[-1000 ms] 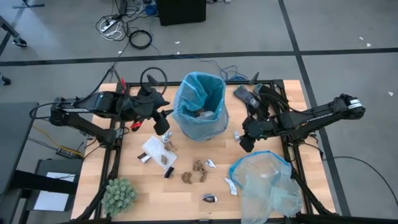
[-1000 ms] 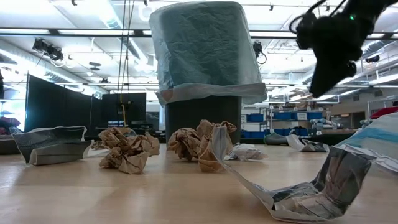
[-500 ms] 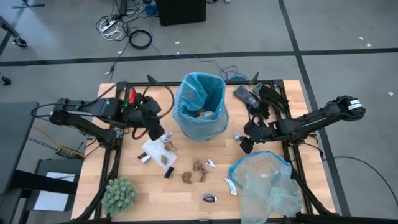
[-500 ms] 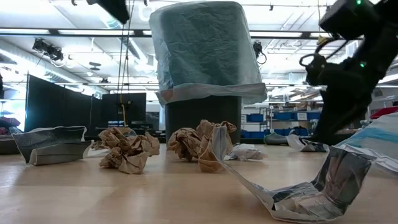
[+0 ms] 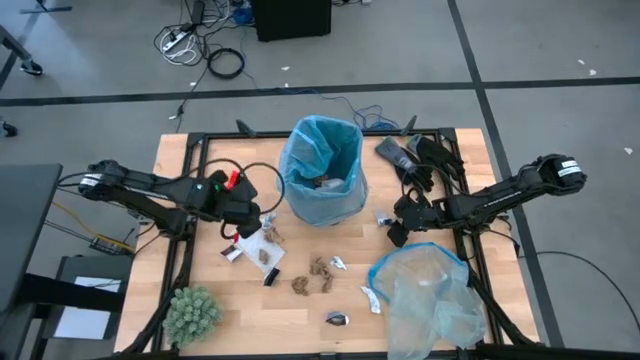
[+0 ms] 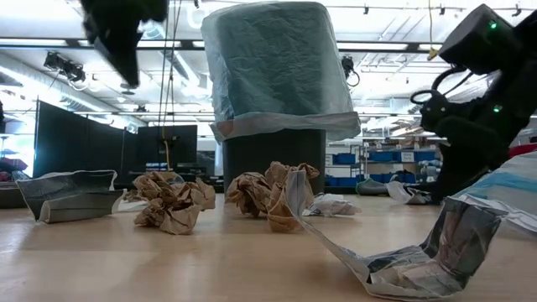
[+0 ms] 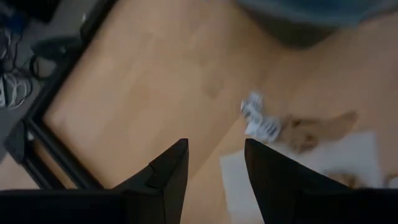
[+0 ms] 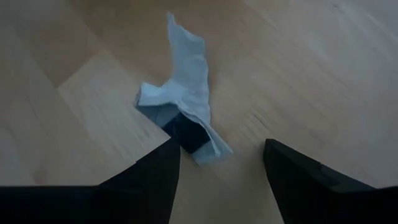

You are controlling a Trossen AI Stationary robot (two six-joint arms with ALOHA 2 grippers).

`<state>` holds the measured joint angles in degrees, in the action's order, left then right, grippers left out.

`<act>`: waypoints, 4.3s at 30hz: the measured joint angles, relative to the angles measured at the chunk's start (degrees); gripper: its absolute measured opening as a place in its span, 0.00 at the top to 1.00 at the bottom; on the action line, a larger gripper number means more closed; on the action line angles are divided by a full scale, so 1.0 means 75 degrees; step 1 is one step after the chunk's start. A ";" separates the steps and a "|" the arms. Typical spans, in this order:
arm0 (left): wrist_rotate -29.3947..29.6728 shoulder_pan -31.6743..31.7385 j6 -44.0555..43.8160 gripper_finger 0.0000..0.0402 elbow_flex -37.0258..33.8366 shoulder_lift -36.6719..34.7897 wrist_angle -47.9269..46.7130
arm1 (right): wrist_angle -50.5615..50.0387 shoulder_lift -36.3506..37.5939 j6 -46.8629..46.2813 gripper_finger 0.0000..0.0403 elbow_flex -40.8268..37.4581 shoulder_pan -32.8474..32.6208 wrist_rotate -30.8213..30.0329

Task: Place trash/remove bag and relplace
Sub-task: Put the white paper into the trash bin

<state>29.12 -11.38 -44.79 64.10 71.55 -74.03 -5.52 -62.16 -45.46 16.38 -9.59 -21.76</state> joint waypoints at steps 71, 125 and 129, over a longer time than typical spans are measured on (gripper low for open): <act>-0.2596 -0.0459 -0.1637 0.66 -0.2452 -0.0061 0.3749 | -0.0073 0.0018 0.6838 1.00 0.5823 0.1300 -0.1862; -0.0913 0.0345 -0.1381 0.43 -0.2455 0.1809 0.4647 | 0.2310 0.0746 0.7112 0.42 0.5817 0.0696 -0.1067; -0.1055 0.0757 -0.1191 0.43 -0.2455 0.2237 0.4849 | 0.2115 0.0838 0.7075 0.42 0.5817 0.0548 -0.1191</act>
<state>21.20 -5.70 -53.72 45.69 88.32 -37.66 10.35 -55.88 7.61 60.01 -5.48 -30.69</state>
